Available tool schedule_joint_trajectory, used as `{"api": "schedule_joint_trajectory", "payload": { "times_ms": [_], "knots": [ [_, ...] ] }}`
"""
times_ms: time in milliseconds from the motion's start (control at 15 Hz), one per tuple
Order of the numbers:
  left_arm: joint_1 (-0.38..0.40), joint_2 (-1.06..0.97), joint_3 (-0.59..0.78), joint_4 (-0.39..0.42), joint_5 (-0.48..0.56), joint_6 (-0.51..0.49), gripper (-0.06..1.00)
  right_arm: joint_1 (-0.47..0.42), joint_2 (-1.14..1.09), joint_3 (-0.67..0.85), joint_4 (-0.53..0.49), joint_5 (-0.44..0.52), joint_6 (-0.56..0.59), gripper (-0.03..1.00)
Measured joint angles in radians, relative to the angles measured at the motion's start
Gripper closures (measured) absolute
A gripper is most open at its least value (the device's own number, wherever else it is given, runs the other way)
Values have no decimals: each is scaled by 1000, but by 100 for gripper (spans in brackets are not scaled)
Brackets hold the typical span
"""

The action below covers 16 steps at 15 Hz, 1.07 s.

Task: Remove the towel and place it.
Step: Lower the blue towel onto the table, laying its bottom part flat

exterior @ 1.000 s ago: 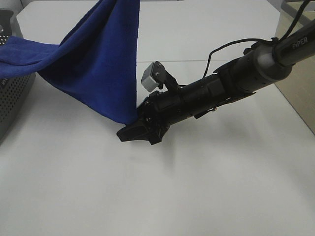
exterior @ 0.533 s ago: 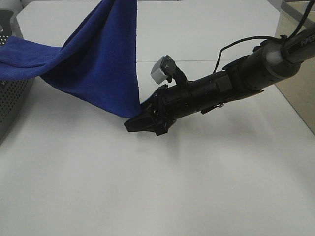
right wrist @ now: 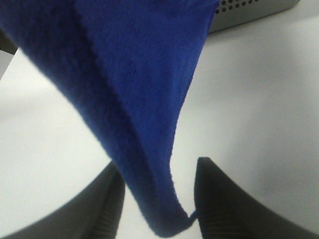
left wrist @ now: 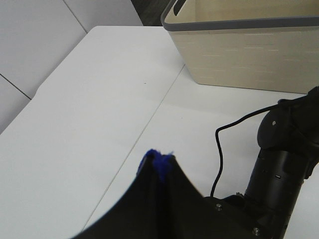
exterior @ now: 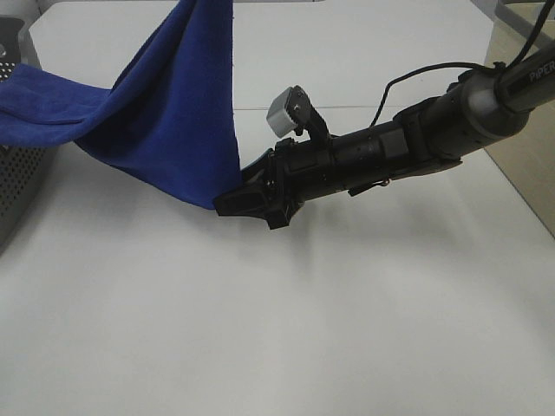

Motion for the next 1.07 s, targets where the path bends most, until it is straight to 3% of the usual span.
{"api": "schedule_joint_trajectory", "payload": {
  "times_ms": [133,333,400,667,933,1067],
  "knots": [
    [0,0,0,16,0,0,94,0,0,0,-40,-3,0,61],
    [0,0,0,16,0,-4,94,0,-1,0,-77,-3,8,91],
    [0,0,0,16,0,-4,94,0,-6,0,-77,-3,18,95],
    [0,0,0,18,0,-13,94,0,-71,0,-97,-26,119,95],
    [0,0,0,21,-62,-127,94,-37,-139,0,-246,-62,442,95],
    [0,1,-50,64,-114,-246,94,-141,-295,1,-402,-72,660,95]
  ]
}}
